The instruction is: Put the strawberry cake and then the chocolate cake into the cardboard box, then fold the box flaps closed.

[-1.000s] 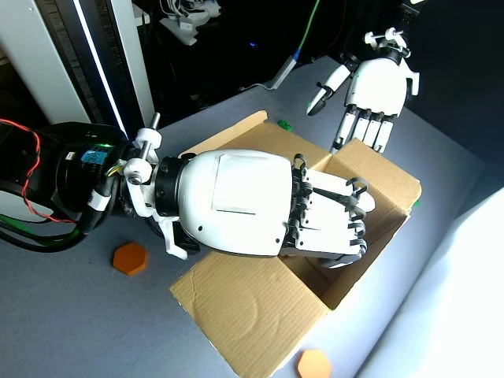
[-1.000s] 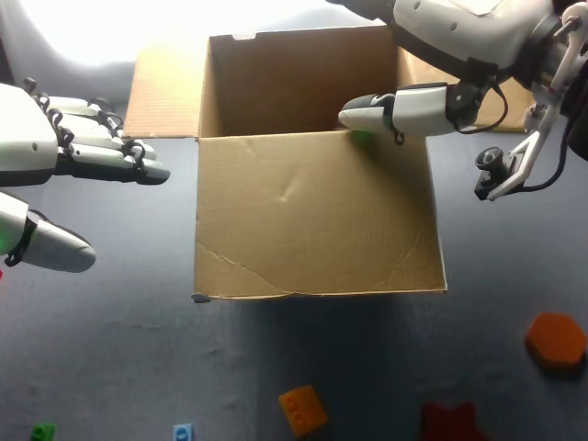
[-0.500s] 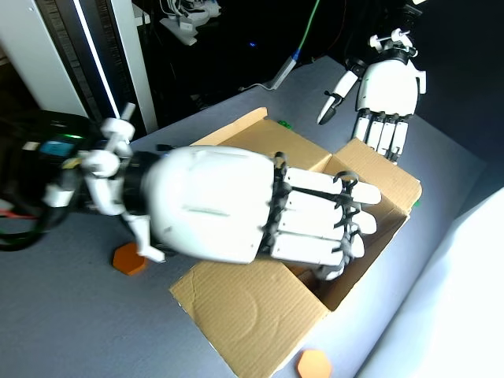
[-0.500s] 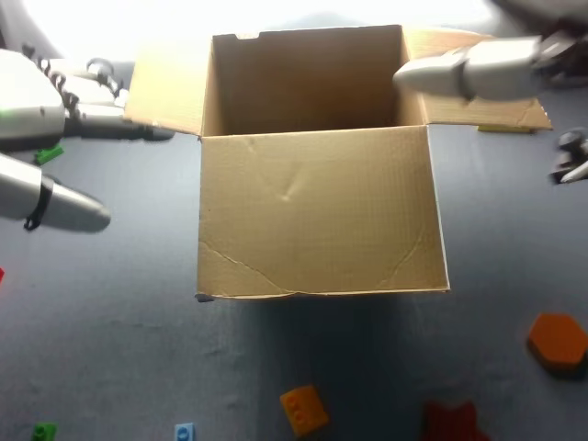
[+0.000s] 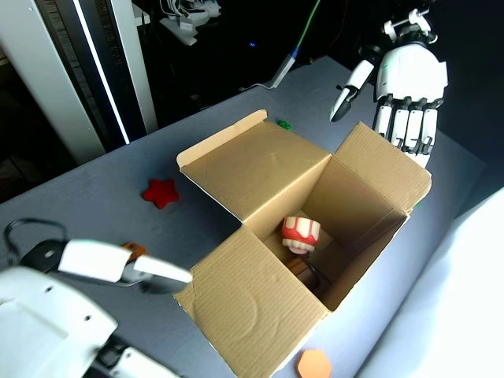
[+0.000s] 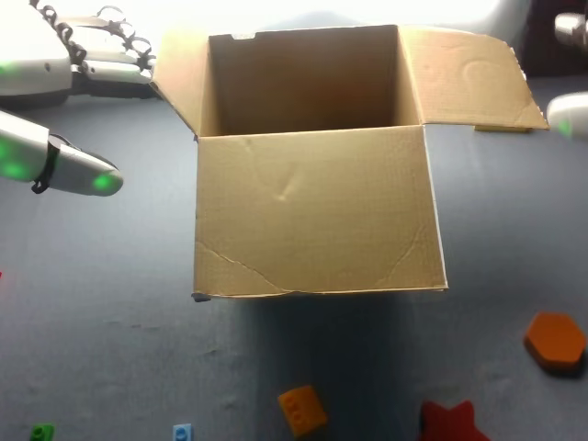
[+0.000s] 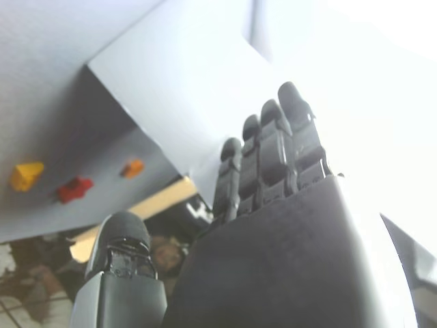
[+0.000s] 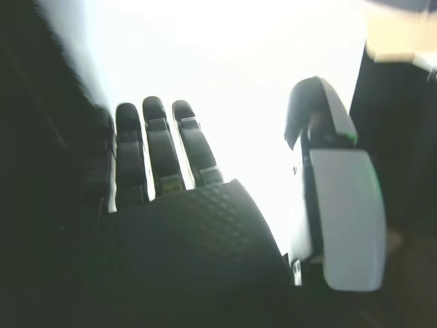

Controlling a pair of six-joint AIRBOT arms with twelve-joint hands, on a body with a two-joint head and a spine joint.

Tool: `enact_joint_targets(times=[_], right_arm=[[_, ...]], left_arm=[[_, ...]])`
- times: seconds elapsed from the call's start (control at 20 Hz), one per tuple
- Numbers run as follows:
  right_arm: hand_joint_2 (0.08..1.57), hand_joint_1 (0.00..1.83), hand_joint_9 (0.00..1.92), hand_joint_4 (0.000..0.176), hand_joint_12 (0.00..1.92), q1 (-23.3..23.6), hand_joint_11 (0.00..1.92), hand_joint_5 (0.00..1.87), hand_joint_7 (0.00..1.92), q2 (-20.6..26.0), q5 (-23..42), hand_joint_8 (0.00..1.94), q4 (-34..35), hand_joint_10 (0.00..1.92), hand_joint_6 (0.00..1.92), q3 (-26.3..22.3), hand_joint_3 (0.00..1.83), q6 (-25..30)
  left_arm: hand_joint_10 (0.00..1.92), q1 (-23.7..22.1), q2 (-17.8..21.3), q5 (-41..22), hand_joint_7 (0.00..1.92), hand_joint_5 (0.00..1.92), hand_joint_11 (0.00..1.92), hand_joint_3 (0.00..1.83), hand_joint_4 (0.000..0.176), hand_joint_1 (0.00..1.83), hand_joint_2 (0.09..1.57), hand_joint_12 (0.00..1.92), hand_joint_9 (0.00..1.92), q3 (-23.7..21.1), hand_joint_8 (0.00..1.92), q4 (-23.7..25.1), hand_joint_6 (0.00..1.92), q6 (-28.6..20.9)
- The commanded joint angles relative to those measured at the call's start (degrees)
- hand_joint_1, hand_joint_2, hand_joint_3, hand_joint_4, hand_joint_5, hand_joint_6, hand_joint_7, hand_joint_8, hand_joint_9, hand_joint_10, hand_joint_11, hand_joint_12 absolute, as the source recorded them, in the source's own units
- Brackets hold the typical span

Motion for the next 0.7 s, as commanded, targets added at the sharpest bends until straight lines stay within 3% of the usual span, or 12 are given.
enact_joint_targets(times=[0.0,0.25,0.35,0.5,0.6,0.65], right_arm=[[1.21,0.00,0.01,0.000,0.22,-0.1,0.00,0.08,0.10,0.7,6.7,0.00,-0.5,0.23,0.01,0.2,0.00,-0.1],[1.21,0.00,0.02,0.000,0.33,-4.6,0.00,0.08,0.10,-0.9,6.1,0.00,-0.5,0.21,0.01,0.2,0.00,-1.8],[1.22,0.00,0.01,0.000,0.39,-6.3,0.00,0.07,0.06,-1.4,6.1,0.00,-0.5,0.18,0.00,0.4,0.00,-2.0],[1.20,0.02,0.05,0.000,0.55,-7.6,0.00,0.09,0.11,-2.9,3.8,0.00,-2.3,0.18,0.01,0.4,0.00,-3.4],[1.20,0.05,0.06,0.000,0.65,-8.2,0.00,0.08,0.12,-3.7,2.8,0.00,-4.4,0.18,0.00,0.4,0.00,-1.5],[1.22,0.05,0.05,0.000,0.50,-8.2,0.00,0.08,0.12,-3.9,2.3,0.00,-9.1,0.18,0.00,0.3,0.00,3.5]], left_arm=[[0.00,-1.7,0.0,-1.4,0.11,0.07,0.00,0.00,0.064,0.00,1.20,0.47,0.09,0.3,0.00,-4.0,0.00,-0.3],[0.00,-5.8,-3.1,-3.1,0.12,0.09,0.00,0.00,0.066,0.00,1.20,0.46,0.10,0.5,0.00,1.6,0.00,-0.5],[0.01,-5.7,-4.7,-3.5,0.12,0.13,0.00,0.00,0.048,0.00,1.20,0.55,0.14,0.5,0.00,3.1,0.01,-0.7],[0.00,-4.2,-6.8,-3.8,0.09,0.11,0.00,0.00,0.053,0.00,1.20,0.56,0.13,0.4,0.00,5.5,0.00,-0.8],[0.00,-3.5,-7.4,-4.2,0.11,0.10,0.00,0.00,0.061,0.00,1.19,0.55,0.13,0.4,0.01,7.1,0.01,-0.8],[0.00,-2.9,-7.7,-4.7,0.12,0.10,0.00,0.00,0.061,0.00,1.19,0.53,0.13,0.6,0.01,7.4,0.00,-0.7]])
